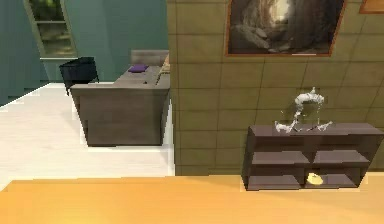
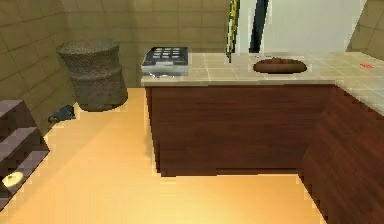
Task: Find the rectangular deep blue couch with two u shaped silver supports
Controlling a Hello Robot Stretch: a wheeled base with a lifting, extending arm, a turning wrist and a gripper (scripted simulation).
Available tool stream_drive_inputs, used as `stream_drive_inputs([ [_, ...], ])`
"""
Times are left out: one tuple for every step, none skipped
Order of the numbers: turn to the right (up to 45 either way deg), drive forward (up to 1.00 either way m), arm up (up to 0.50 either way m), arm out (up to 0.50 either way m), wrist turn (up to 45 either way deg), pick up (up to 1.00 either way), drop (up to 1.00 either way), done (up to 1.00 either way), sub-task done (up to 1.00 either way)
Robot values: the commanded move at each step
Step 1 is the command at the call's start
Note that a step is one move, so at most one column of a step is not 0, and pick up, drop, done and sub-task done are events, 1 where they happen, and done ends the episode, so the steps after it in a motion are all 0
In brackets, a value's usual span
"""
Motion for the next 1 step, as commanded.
stream_drive_inputs([
  [-9.0, 0.0, 0.0, 0.0, 0.0, 0.0, 0.0, 0.0, 0.0],
])
